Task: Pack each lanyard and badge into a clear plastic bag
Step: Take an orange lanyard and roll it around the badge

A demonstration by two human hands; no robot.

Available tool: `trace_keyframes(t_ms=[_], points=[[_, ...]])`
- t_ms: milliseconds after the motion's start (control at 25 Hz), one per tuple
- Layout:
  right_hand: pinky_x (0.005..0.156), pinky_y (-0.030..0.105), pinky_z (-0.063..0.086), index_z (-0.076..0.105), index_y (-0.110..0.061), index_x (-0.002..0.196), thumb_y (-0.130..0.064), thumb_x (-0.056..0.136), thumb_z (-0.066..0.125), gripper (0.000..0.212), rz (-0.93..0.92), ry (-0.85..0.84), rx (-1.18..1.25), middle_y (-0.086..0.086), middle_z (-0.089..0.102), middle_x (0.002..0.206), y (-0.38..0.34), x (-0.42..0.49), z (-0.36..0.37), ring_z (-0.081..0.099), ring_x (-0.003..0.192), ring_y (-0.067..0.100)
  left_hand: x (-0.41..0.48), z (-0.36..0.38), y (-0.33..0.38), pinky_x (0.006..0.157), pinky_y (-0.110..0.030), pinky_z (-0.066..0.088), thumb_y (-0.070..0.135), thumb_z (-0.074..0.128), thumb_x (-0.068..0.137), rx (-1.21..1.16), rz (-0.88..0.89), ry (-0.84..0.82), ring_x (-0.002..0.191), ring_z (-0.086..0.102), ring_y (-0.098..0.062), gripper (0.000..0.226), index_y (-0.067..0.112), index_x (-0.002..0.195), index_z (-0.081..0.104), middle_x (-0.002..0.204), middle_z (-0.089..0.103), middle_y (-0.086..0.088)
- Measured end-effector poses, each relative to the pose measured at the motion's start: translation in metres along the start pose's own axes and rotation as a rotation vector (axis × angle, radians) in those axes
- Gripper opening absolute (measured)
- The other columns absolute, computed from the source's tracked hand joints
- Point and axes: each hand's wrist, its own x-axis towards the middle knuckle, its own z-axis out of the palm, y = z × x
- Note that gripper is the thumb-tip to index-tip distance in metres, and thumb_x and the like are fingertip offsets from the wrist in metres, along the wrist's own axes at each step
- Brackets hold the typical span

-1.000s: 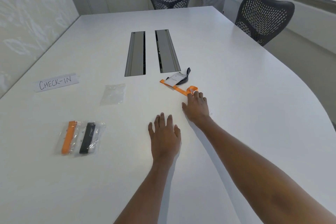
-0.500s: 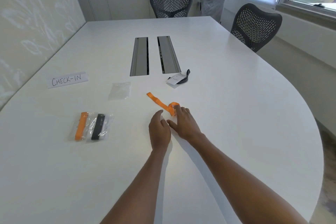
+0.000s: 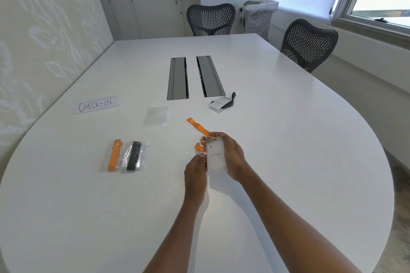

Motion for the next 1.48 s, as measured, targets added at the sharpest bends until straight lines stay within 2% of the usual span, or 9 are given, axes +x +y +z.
trace_keyframes(t_ms=[160, 400, 560, 640, 720, 840, 1000, 1240, 1480], points=[[0.068, 0.038, 0.063, 0.071, -0.008, 0.114, -0.022, 0.106, 0.045, 0.03, -0.047, 0.054, -0.061, 0.011, 0.081, 0.102, 0.007, -0.002, 0.016, 0.076, 0.086, 0.029, -0.013, -0.018, 0.012, 0.088, -0.041, 0.062, 0.03, 0.059, 0.107, -0.192, -0.073, -0.154, 0.107, 0.074, -0.028, 0.029, 0.011, 0.123, 0.073, 0.118, 0.077, -0.015], [0.086, 0.032, 0.053, 0.073, -0.017, 0.115, -0.015, 0.107, 0.038, 0.036, -0.161, 0.071, -0.274, 0.006, 0.073, 0.12, 0.023, 0.0, 0.022, 0.066, 0.104, 0.022, -0.01, -0.053, 0.053, 0.077, -0.032, 0.06, 0.011, 0.06, 0.105, -0.265, -0.184, -0.137, 0.096, 0.074, -0.021, 0.018, 0.012, 0.111, 0.078, 0.105, 0.08, -0.009], [0.095, 0.033, 0.054, 0.068, -0.028, 0.129, 0.0, 0.096, 0.05, 0.047, -0.299, -0.145, -0.568, -0.009, 0.07, 0.13, 0.021, 0.0, 0.024, 0.065, 0.117, 0.016, -0.012, -0.066, 0.084, 0.071, -0.029, 0.06, 0.012, 0.056, 0.106, -0.247, -0.199, -0.163, 0.087, 0.075, -0.017, 0.026, 0.014, 0.101, 0.081, 0.098, 0.079, -0.008], [0.086, 0.035, 0.056, 0.072, -0.028, 0.117, 0.007, 0.096, 0.053, 0.046, -0.371, -0.207, -0.696, -0.014, 0.072, 0.129, 0.016, 0.004, 0.026, 0.07, 0.108, 0.015, -0.015, -0.067, 0.094, 0.068, -0.028, 0.06, 0.011, 0.055, 0.107, -0.232, -0.185, -0.157, 0.085, 0.074, -0.016, 0.025, 0.014, 0.1, 0.08, 0.096, 0.078, -0.007], [0.08, 0.042, 0.055, 0.074, -0.017, 0.107, 0.01, 0.094, 0.055, 0.035, -0.381, -0.121, -0.713, -0.002, 0.077, 0.119, 0.007, 0.012, 0.026, 0.072, 0.096, 0.022, -0.018, -0.068, 0.102, 0.066, -0.026, 0.06, 0.01, 0.055, 0.106, -0.229, -0.173, -0.15, 0.083, 0.073, -0.014, 0.022, 0.012, 0.103, 0.077, 0.093, 0.078, -0.005], [0.078, 0.031, 0.052, 0.073, -0.015, 0.096, 0.0, 0.097, 0.062, 0.018, -0.443, 0.002, -0.733, -0.007, 0.078, 0.092, -0.016, 0.021, 0.028, 0.067, 0.079, 0.008, -0.023, -0.068, 0.11, 0.074, -0.025, 0.061, 0.007, 0.06, 0.104, -0.201, -0.175, -0.179, 0.088, 0.074, -0.013, 0.017, 0.009, 0.109, 0.076, 0.101, 0.08, -0.006], [0.074, 0.019, 0.05, 0.065, -0.02, 0.098, -0.011, 0.1, 0.053, 0.015, -0.644, 0.017, -0.798, -0.02, 0.072, 0.09, -0.042, 0.019, 0.041, 0.066, 0.083, 0.004, -0.027, -0.065, 0.124, 0.082, -0.027, 0.062, 0.01, 0.07, 0.098, -0.208, -0.141, -0.219, 0.099, 0.076, -0.016, 0.017, 0.008, 0.112, 0.078, 0.113, 0.081, -0.009], [0.064, 0.049, 0.052, 0.066, 0.002, 0.095, 0.006, 0.098, 0.053, 0.014, -0.654, 0.05, -0.774, 0.016, 0.071, 0.082, -0.029, 0.009, 0.055, 0.062, 0.07, 0.036, -0.02, -0.051, 0.158, 0.076, -0.021, 0.062, 0.005, 0.078, 0.086, -0.296, 0.043, -0.076, 0.091, 0.079, -0.013, 0.014, 0.01, 0.099, 0.082, 0.102, 0.084, -0.007], [0.058, 0.026, 0.046, 0.062, -0.023, 0.082, -0.002, 0.107, 0.045, 0.037, -0.508, -0.009, -0.585, -0.011, 0.063, 0.066, 0.001, -0.039, 0.072, 0.055, 0.057, 0.011, -0.011, -0.039, 0.168, 0.08, -0.025, 0.065, -0.001, 0.073, 0.092, -0.341, 0.079, 0.055, 0.085, 0.079, -0.012, 0.019, 0.004, 0.11, 0.077, 0.096, 0.084, -0.003]])
